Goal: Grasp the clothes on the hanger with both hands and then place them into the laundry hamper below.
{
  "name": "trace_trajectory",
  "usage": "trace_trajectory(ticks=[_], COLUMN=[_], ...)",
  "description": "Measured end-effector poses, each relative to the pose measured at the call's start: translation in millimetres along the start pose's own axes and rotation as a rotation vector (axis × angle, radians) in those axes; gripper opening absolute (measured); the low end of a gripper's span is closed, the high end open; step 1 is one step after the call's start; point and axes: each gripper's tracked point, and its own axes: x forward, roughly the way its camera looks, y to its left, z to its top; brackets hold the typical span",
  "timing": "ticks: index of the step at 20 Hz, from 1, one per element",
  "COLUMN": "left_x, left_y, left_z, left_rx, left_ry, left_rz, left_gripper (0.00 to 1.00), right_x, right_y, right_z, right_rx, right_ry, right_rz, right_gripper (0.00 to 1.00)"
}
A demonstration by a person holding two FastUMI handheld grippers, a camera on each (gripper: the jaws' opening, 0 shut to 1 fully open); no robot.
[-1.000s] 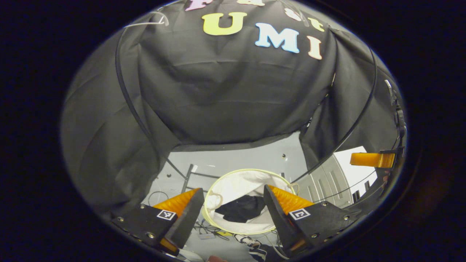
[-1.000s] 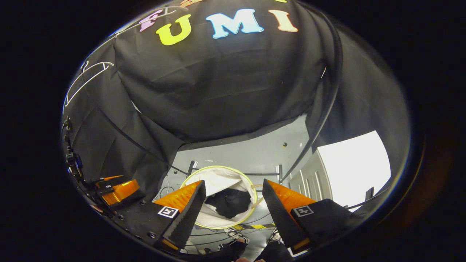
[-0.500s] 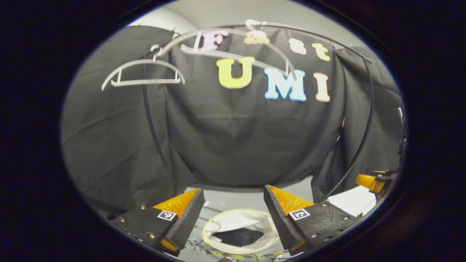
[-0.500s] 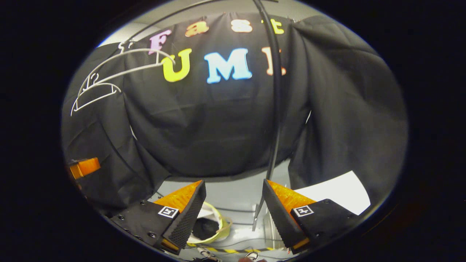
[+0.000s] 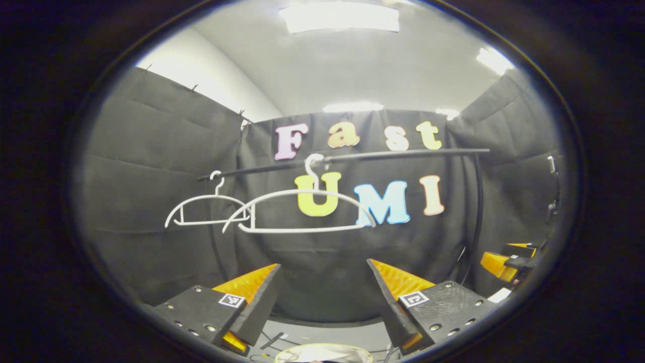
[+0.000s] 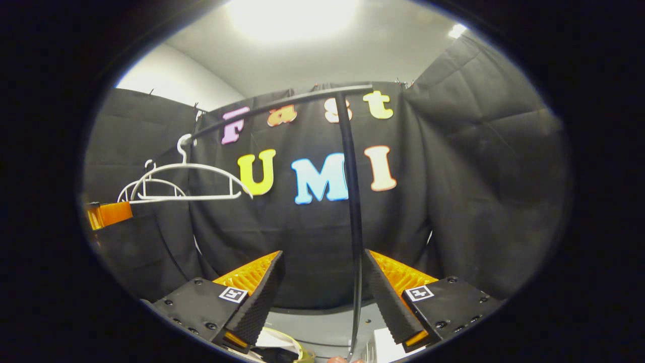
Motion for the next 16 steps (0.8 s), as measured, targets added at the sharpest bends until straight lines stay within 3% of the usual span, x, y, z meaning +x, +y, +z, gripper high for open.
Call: trace_trajectory(ticks=[2, 3, 5, 8, 11, 12, 16], left_x=[-4, -6, -6, -13, -27, -31, -40], left_y=[-9, -10, -8, 4, 28, 37, 69], left_z=[21, 27, 36, 40, 33, 26, -8], left_rx=[0.008, 0.016, 0.012, -0.062, -0.102, -0.11, -0.144], left_ry=[-0.003, -0.006, -0.005, -0.006, -0.026, -0.032, -0.015], left_rz=[-0.032, -0.038, -0.048, -0.048, -0.034, -0.027, 0.011], left_gripper=[0.95, 0.94, 0.94, 0.95, 0.94, 0.94, 0.94], right_x=[-6, -10, -18, -30, -48, -53, -70], right_y=[4, 3, 3, 2, -5, -8, -14], right_z=[29, 41, 55, 46, 30, 24, 6], right_rx=[0.028, 0.039, 0.044, 0.035, 0.039, 0.034, 0.001], right_ry=[-0.061, -0.083, -0.096, -0.039, -0.011, -0.011, 0.001], right_rz=[-0.008, -0.021, -0.039, -0.068, -0.121, -0.138, -0.19], right_gripper=[0.92, 0.98, 0.97, 1.0, 0.92, 0.97, 0.97])
